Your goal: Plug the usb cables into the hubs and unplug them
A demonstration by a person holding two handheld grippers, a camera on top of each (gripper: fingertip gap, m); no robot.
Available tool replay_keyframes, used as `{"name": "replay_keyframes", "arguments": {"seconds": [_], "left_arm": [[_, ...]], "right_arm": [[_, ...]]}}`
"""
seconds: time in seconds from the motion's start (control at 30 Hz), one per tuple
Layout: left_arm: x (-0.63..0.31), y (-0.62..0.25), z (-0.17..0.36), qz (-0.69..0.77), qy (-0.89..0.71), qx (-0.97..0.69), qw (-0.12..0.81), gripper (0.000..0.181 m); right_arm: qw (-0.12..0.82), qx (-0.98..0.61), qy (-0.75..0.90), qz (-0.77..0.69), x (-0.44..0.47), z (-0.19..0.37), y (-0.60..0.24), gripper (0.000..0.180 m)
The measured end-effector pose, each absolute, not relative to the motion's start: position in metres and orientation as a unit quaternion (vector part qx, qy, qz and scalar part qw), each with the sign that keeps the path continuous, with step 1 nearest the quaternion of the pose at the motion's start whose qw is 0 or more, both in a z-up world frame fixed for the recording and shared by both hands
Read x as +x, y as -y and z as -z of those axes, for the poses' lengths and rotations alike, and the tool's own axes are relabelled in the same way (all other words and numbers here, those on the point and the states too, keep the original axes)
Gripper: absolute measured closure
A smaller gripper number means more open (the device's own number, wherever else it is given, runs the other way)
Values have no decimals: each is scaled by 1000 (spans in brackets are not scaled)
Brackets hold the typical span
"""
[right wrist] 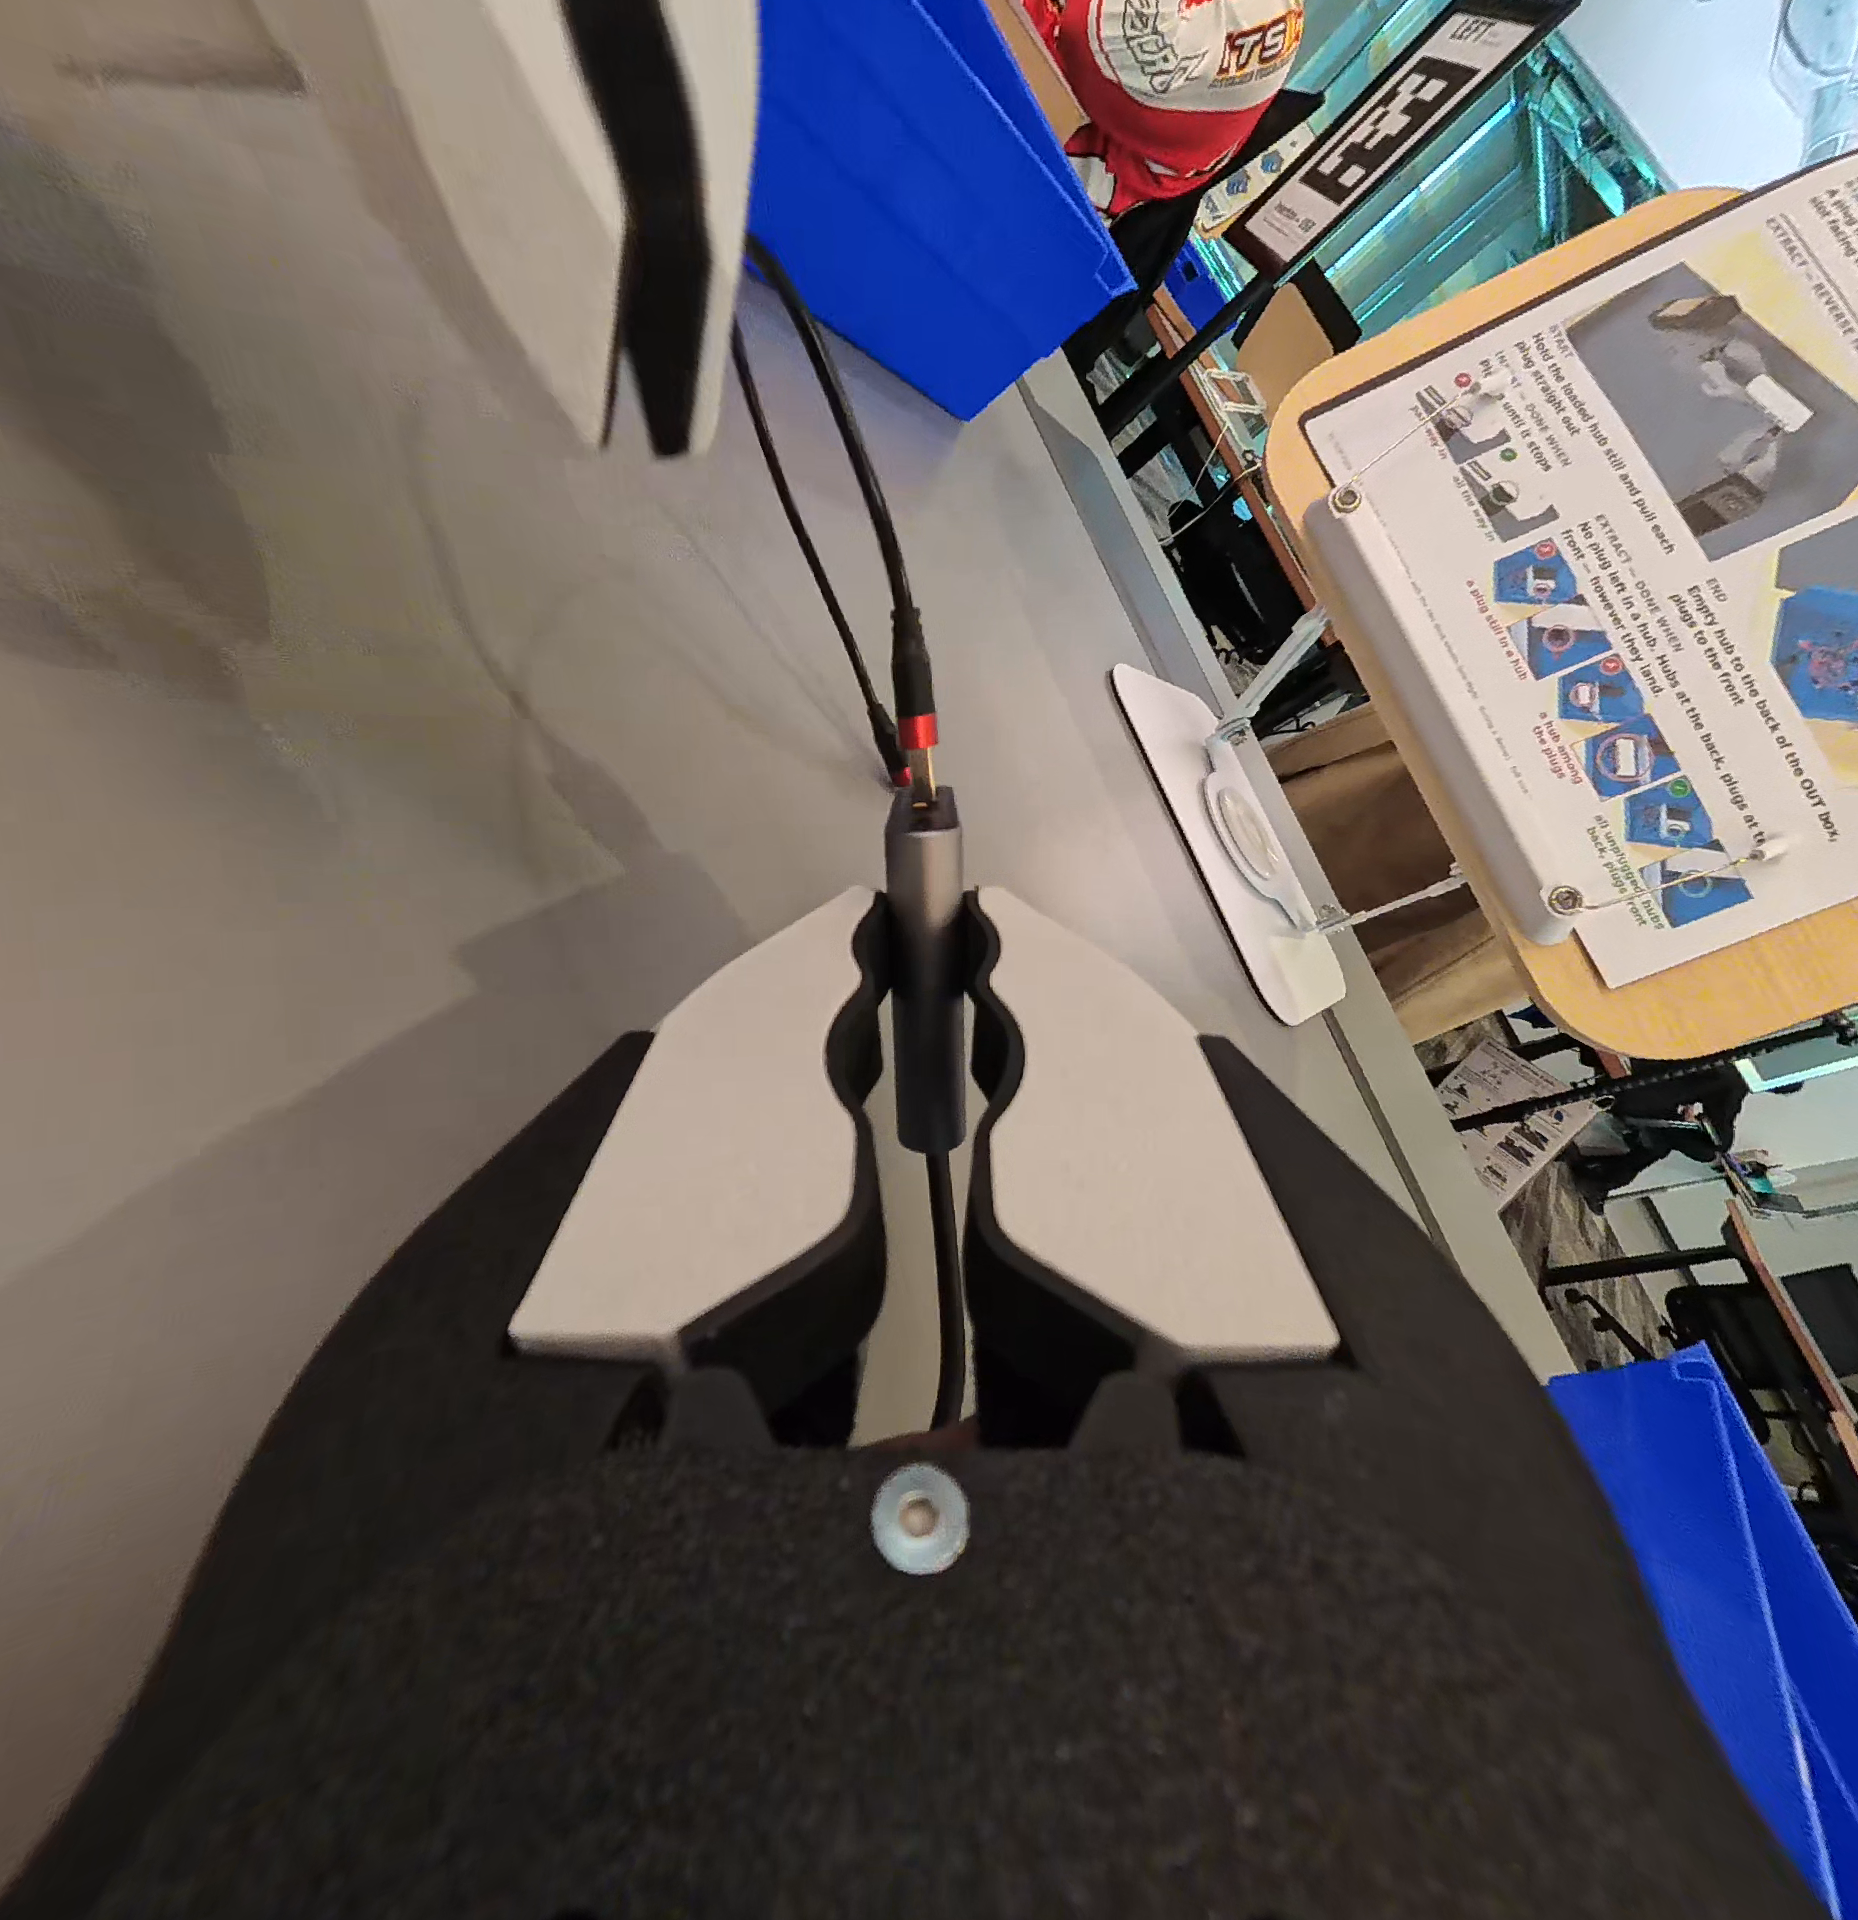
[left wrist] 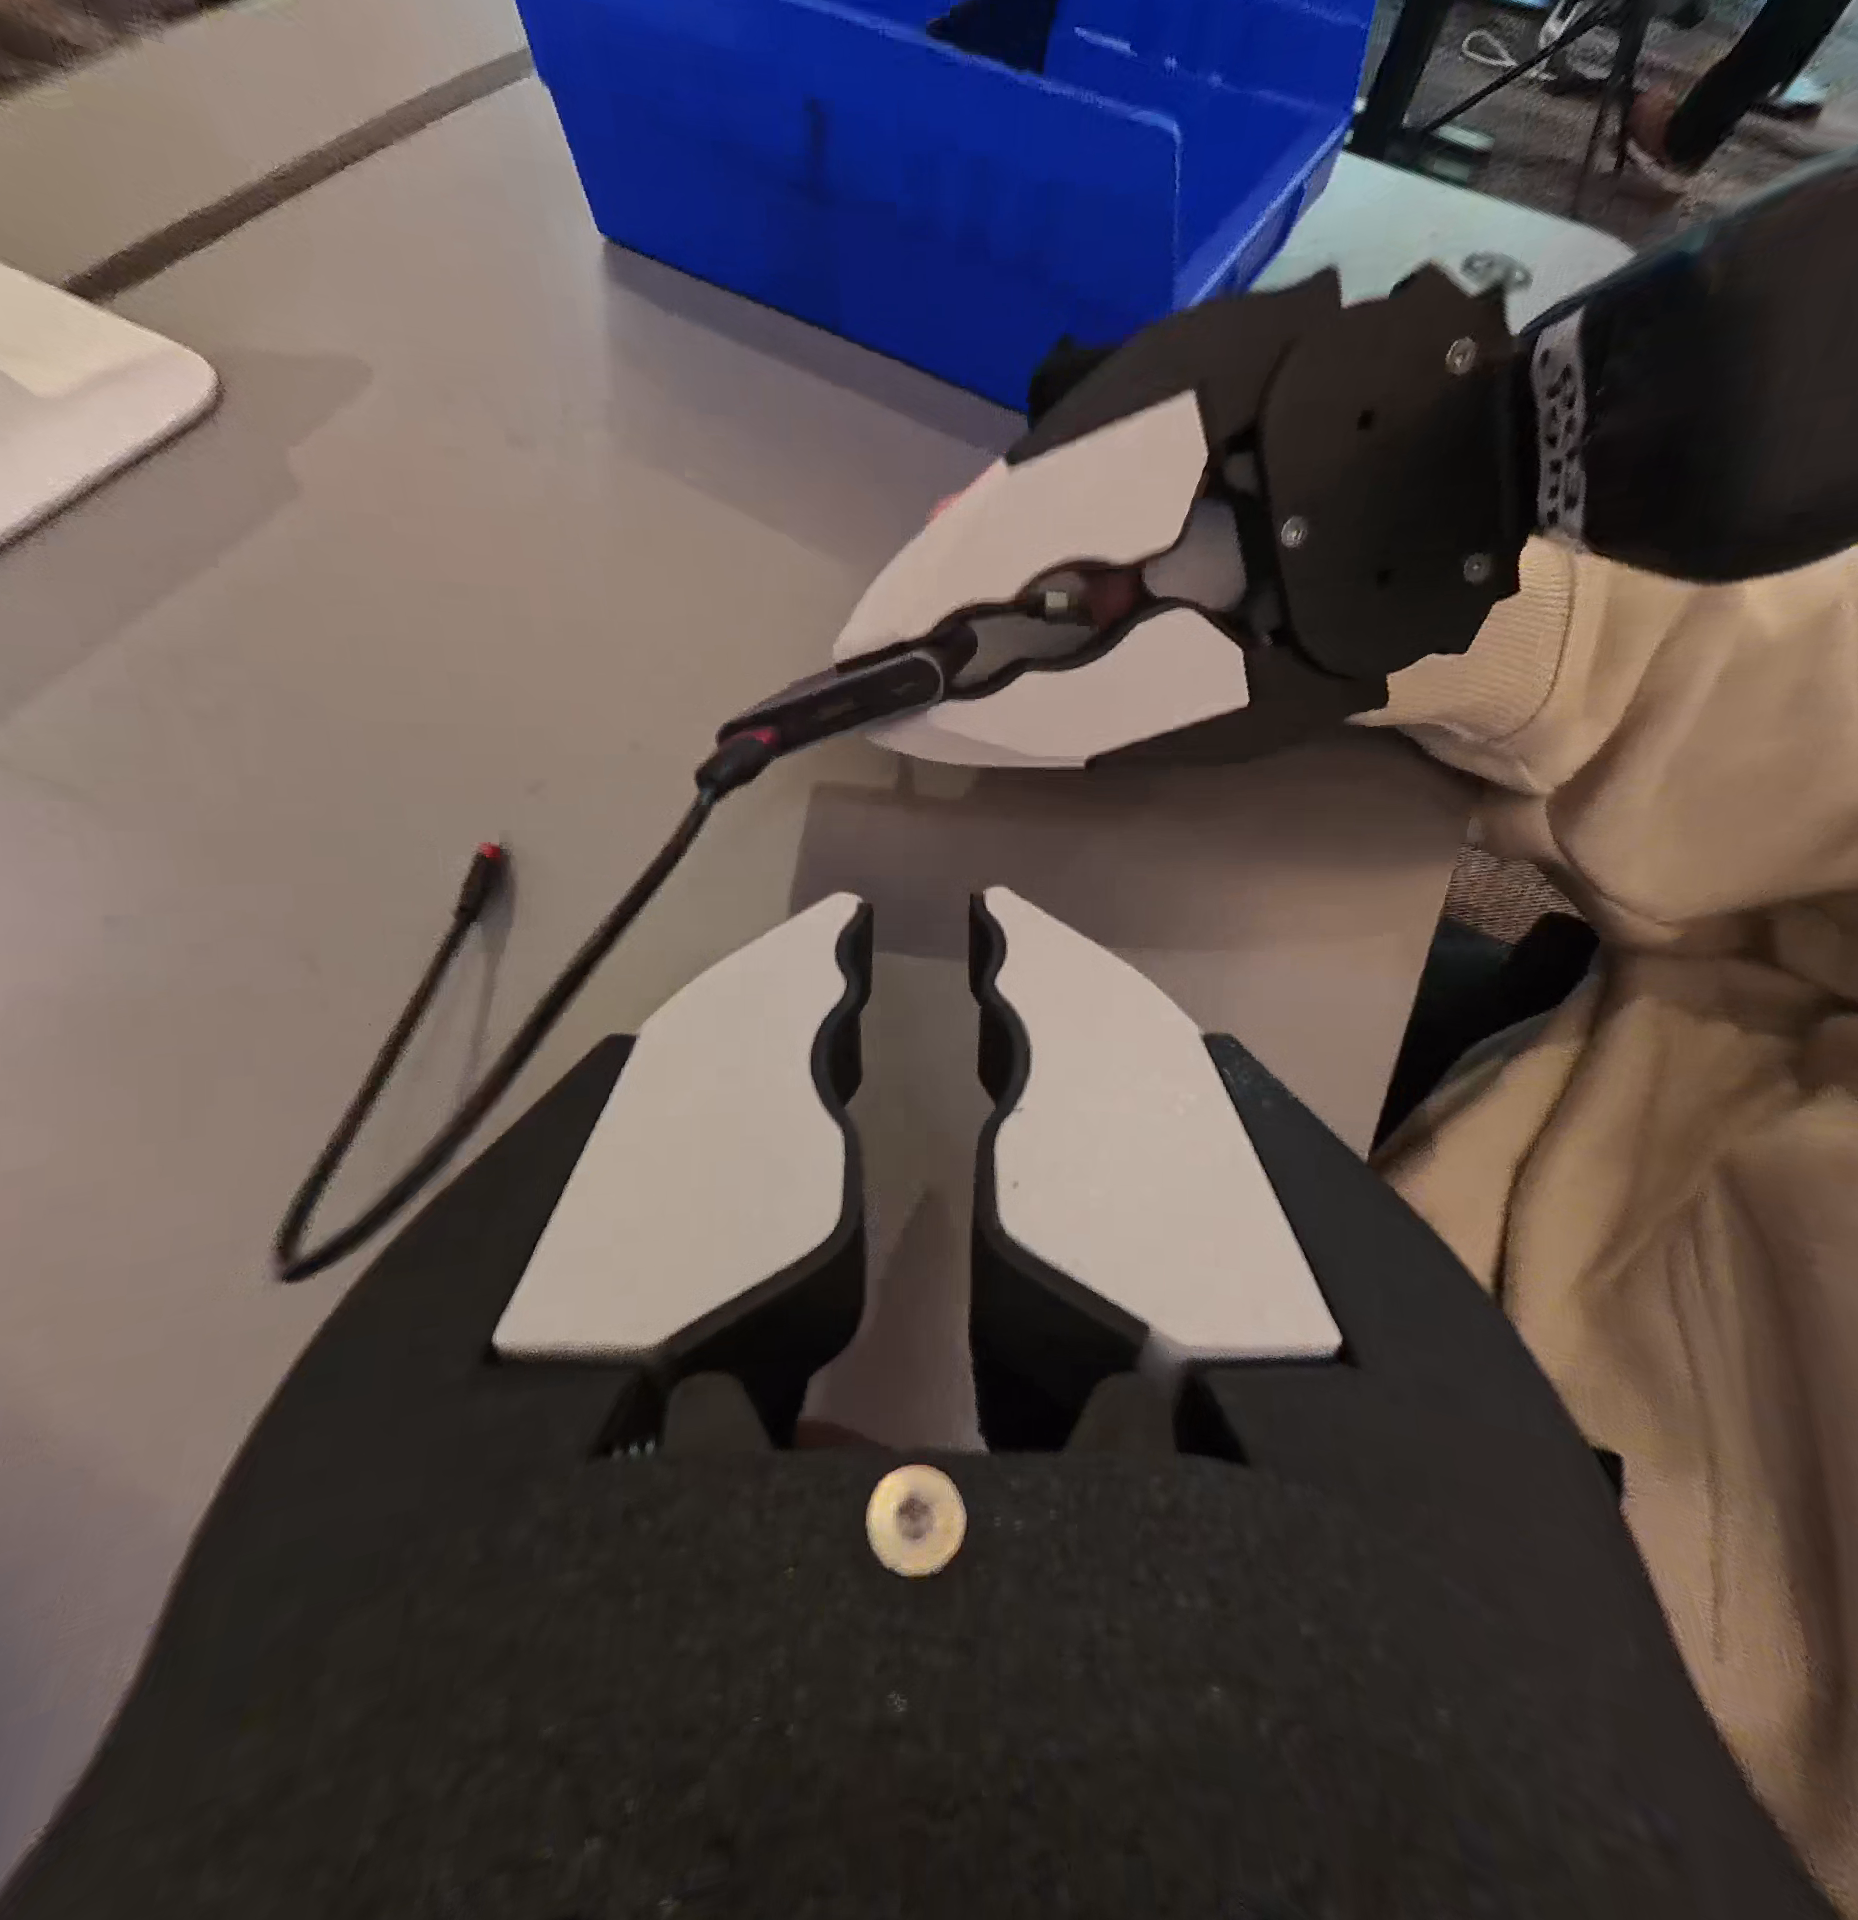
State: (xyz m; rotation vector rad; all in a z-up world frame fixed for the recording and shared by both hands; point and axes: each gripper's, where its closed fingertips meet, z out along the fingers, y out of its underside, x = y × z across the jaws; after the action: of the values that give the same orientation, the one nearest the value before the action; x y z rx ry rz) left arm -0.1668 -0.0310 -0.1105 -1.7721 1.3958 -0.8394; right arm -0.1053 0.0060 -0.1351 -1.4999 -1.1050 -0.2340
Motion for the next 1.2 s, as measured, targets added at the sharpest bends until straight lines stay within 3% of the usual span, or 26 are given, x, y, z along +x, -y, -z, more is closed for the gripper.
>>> {"name": "replay_keyframes", "arguments": {"seconds": [0.17, 0.37, 0.63, 1.2], "left_arm": [[-165, 1, 86, 288, -552, -693, 364, 164], [-160, -14, 108, 301, -576, -705, 282, 161], [-148, -13, 115, 322, -573, -699, 284, 178], [-154, -7, 121, 327, -591, -692, 255, 178]], "right_arm": [[598, -638, 475, 97, -107, 132, -4, 167], [600, -638, 473, 94, -107, 131, -3, 167], [599, -640, 470, 97, -105, 131, -5, 167], [600, -621, 496, 95, -114, 131, 4, 168]]}}
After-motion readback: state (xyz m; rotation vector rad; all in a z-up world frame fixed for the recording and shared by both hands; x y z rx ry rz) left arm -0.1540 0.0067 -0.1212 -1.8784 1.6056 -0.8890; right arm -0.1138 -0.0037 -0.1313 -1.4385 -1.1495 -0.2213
